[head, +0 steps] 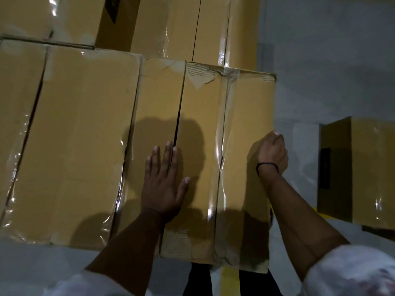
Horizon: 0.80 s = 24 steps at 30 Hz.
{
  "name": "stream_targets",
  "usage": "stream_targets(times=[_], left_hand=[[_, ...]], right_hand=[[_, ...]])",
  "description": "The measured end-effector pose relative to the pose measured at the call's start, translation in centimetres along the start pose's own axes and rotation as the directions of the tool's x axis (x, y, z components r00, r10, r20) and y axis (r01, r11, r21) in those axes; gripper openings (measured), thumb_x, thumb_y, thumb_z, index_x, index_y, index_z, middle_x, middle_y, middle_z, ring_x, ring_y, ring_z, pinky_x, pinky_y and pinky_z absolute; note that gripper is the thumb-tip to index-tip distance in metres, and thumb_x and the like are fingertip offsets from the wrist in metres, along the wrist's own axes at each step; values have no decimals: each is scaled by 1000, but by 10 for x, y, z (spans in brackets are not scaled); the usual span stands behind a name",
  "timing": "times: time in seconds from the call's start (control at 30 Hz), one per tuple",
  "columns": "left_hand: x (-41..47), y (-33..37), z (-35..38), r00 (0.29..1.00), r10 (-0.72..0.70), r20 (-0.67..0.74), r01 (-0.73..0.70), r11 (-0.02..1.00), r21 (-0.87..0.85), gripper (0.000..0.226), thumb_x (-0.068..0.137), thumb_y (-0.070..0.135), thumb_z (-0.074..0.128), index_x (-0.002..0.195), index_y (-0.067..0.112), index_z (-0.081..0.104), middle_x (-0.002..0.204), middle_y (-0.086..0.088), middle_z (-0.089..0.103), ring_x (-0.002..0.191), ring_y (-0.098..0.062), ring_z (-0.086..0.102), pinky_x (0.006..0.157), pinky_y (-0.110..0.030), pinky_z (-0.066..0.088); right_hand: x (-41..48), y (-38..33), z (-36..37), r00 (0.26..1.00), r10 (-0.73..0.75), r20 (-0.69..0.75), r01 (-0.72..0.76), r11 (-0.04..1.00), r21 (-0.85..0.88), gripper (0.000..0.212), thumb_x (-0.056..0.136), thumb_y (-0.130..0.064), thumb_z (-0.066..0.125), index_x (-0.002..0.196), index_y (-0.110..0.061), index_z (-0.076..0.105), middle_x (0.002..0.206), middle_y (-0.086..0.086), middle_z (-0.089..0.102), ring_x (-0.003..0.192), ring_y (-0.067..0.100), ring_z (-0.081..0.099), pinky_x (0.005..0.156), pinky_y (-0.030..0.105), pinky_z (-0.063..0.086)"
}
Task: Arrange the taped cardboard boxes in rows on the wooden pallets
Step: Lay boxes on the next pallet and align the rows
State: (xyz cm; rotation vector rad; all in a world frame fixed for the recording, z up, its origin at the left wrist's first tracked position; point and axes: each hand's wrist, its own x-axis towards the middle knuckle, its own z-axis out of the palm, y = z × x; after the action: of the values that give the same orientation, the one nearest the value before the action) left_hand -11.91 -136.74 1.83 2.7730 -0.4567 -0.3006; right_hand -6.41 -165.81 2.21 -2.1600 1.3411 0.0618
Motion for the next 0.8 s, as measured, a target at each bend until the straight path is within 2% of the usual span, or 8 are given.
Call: stream_targets(times=[0.13, 0.3, 0.5, 0.67, 0.8], left_hand=[[1, 2, 0, 1000, -12, 15, 12, 1000, 2, 79, 103, 57, 27, 164, 14, 3, 172, -5, -6, 158, -31, -8, 126, -56, 10], [1, 10, 1, 998, -45, 49, 38, 990, 137, 85, 101, 63, 29, 164, 13, 2, 172, -7, -9, 158, -33, -11, 126, -58, 5], [1, 13, -1, 996, -66, 54, 51, 968, 246, 90, 99, 70, 25, 164, 13, -1, 171, -10, -12, 157, -35, -12, 125, -61, 2], [2, 20, -1, 994, -89, 57, 68, 953, 295, 94, 98, 74, 23, 164, 11, -3, 171, -10, -15, 157, -34, -15, 125, -60, -2], [1, 24, 1, 995, -94, 39, 77, 944, 320, 95, 98, 75, 20, 163, 11, -6, 170, -10, -17, 156, -33, -18, 125, -59, -3]], right_hand=[[0, 1, 4, 999, 0, -33, 0, 1000, 0, 55, 110, -42, 16, 130, -9, 56, 134, 17, 61, 119, 36, 56, 93, 39, 39], [-1, 3, 8, 999, -36, -23, 35, 999, -16, 55, 109, -45, 13, 127, -10, 53, 133, 17, 60, 116, 36, 57, 84, 38, 35], [-1, 3, 9, 997, -76, 5, 76, 997, -19, 54, 110, -46, 17, 126, -7, 51, 132, 19, 59, 116, 38, 56, 80, 38, 32], [1, 7, 10, 994, -110, 11, 111, 993, -41, 55, 109, -47, 18, 127, -7, 49, 130, 21, 59, 114, 40, 57, 85, 42, 40], [2, 7, 10, 994, -113, 15, 114, 991, -66, 54, 109, -47, 19, 130, -6, 48, 131, 23, 58, 116, 41, 56, 86, 44, 40]])
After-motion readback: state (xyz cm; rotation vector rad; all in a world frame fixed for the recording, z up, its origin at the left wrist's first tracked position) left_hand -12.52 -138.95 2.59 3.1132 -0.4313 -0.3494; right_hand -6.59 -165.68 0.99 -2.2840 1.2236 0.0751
